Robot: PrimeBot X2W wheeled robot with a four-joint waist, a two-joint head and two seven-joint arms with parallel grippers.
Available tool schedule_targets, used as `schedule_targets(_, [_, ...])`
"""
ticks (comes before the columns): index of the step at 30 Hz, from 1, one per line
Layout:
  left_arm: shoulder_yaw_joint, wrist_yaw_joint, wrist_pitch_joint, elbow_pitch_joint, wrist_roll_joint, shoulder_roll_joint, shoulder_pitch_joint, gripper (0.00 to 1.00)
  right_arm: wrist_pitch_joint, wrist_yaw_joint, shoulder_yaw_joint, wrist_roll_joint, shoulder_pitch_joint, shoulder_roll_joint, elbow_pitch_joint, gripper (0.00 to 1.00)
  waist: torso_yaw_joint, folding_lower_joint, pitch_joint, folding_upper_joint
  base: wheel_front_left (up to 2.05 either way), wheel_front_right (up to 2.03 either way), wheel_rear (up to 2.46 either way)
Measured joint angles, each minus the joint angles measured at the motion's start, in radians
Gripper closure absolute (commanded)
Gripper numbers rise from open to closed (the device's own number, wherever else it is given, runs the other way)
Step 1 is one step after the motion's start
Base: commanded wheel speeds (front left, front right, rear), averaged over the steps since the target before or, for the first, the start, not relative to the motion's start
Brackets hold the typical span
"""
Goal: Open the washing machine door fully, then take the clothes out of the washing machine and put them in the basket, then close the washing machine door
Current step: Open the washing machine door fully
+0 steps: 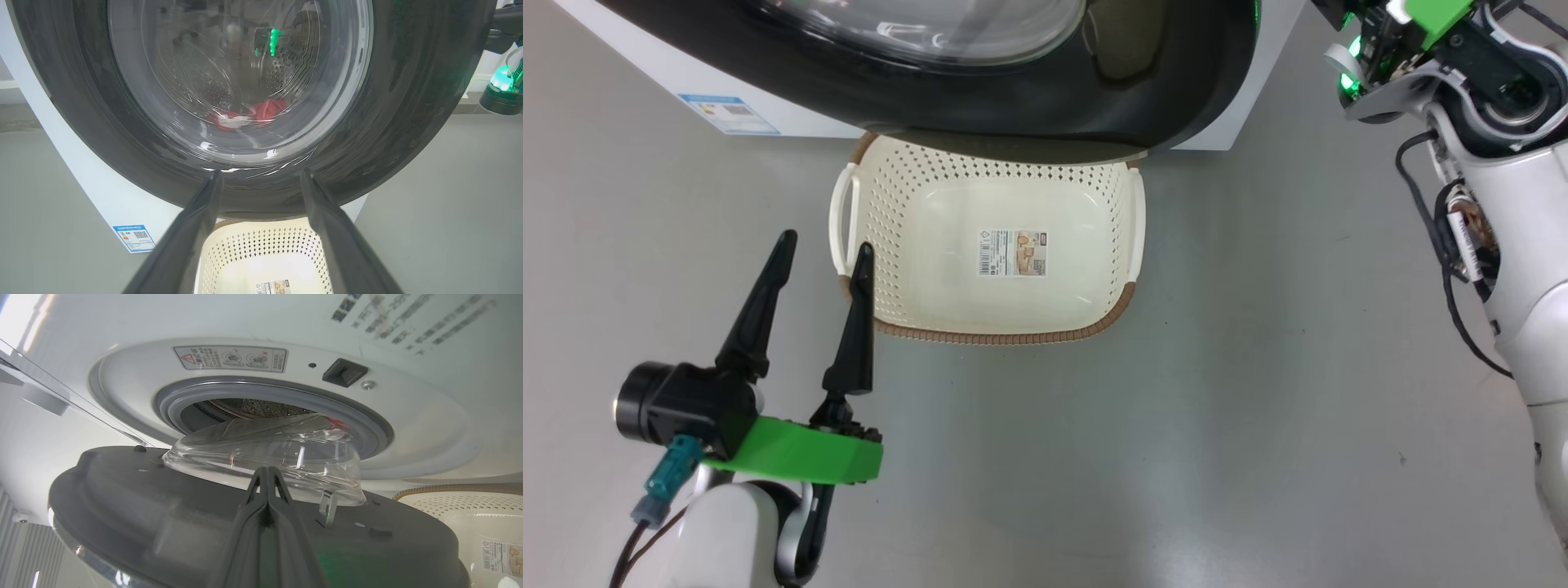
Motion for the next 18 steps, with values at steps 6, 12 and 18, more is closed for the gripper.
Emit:
schedule_targets(6, [0.0, 0.0, 0.0, 0.003, 0.001, -0.001, 0.0, 0.0, 0.15, 0.0, -0.01, 0.049, -0.011, -0.007, 0.022, 1.0, 0.005, 0.0, -0.005, 0.0, 0.0, 0.0, 0.0])
schedule_targets(12, [0.0, 0.0, 0.0, 0.007, 0.002, -0.001, 0.0, 0.0, 0.245, 0.0, -0.012, 0.067, -0.008, -0.004, 0.017, 1.0, 0.002, 0.0, -0.014, 0.0, 0.0, 0.0, 0.0])
schedule_targets(18, [0.0, 0.0, 0.0, 0.019, 0.003, -0.002, 0.0, 0.0, 0.286, 0.0, -0.011, 0.053, 0.041, 0.01, -0.012, 1.0, 0.001, 0.0, -0.043, 0.0, 0.0, 0.0, 0.0])
